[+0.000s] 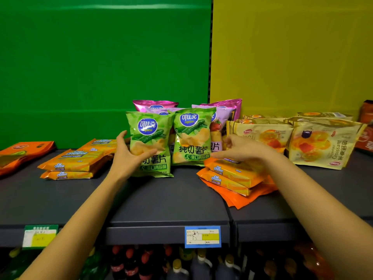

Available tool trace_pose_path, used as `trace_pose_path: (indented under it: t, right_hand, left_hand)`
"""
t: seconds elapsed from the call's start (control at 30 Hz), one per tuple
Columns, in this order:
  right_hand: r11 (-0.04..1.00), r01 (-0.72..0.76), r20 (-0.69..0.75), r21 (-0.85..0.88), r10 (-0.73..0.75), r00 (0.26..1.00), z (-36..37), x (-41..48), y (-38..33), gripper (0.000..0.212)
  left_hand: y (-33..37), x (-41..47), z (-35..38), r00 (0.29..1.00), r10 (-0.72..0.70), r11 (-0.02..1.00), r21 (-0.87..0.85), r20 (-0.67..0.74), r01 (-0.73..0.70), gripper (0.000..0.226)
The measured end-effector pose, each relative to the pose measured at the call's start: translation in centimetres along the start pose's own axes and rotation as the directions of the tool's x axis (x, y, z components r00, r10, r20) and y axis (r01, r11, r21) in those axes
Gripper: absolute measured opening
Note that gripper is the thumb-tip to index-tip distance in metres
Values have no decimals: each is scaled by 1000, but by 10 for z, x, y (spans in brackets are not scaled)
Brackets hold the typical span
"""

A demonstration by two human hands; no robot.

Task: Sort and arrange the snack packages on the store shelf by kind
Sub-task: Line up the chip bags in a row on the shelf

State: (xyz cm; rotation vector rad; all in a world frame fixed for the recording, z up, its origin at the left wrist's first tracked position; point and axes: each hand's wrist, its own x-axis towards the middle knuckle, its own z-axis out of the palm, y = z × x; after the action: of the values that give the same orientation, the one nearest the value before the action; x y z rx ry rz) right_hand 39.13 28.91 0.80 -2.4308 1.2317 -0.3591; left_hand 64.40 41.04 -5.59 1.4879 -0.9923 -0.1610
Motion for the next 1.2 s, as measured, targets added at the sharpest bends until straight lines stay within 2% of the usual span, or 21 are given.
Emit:
trace_pose_path:
  t: [0.03, 0.17, 0.27, 0.33, 0.4, 0.47, 0.57, 0.63, 0.7, 0.8, 0.87, 0.97, 1.1, 1.2]
  right_hand:
    - [999, -10, 15, -33, 11, 1000, -2, -5, 5, 69]
    - [973, -128, 71, -193, 144, 987, 1, -15, 23, 104]
    - [957, -167, 124, -239, 201, 972, 7, -18, 27, 108]
    - [955, -173, 81, -240, 197, 977, 11, -19, 27, 104]
    - [958, -168, 17, -231, 176, 984, 15, -20, 28, 98]
    - [970, -174, -33, -169, 171, 985, 15, -22, 29, 92]
    - [991, -134, -95, 9, 135, 986, 6, -29, 33, 78]
    - [987, -88, -146, 136, 107, 983, 0, -34, 39, 82]
    - [977, -58, -219, 206, 104, 970, -5, -38, 48, 85]
    - [968, -64, -274, 243, 132, 953, -12, -47, 66, 76]
    - [967, -80, -258, 240, 143, 956, -16, -52, 80, 79]
    - [976, -117, -243, 184, 160, 957, -18, -59, 99, 90]
    - [982, -167, -219, 85, 181, 959, -15, -65, 120, 108]
    - [980, -188, -210, 65, 198, 957, -8, -66, 134, 99]
  left_hand:
    - [1, -2, -1, 1000, 11, 1000, 15, -21, -11, 103]
    - [3, -12, -8, 981, 114, 991, 95, -157, -99, 94]
    - [5, -21, -8, 943, 233, 962, 200, -237, -187, 83]
    - [8, -30, -4, 902, 352, 915, 295, -252, -274, 68]
    - [11, -36, 2, 845, 485, 842, 381, -225, -382, 52]
    - [17, -43, 12, 808, 567, 787, 395, -162, -474, 37]
    - [24, -55, 38, 788, 614, 722, 380, 32, -578, 22]
    - [27, -63, 59, 821, 545, 734, 375, 170, -566, 27]
    - [30, -69, 81, 876, 401, 733, 480, 268, -482, 42]
    - [37, -65, 108, 935, 136, 668, 667, 327, -331, 58]
    - [40, -60, 118, 942, -5, 714, 661, 334, -231, 63]
    - [43, -50, 129, 926, -143, 789, 605, 349, -106, 61]
    - [53, -40, 143, 901, -215, 777, 625, 378, -76, 59]
    - [64, -36, 151, 820, -309, 820, 571, 482, -27, 54]
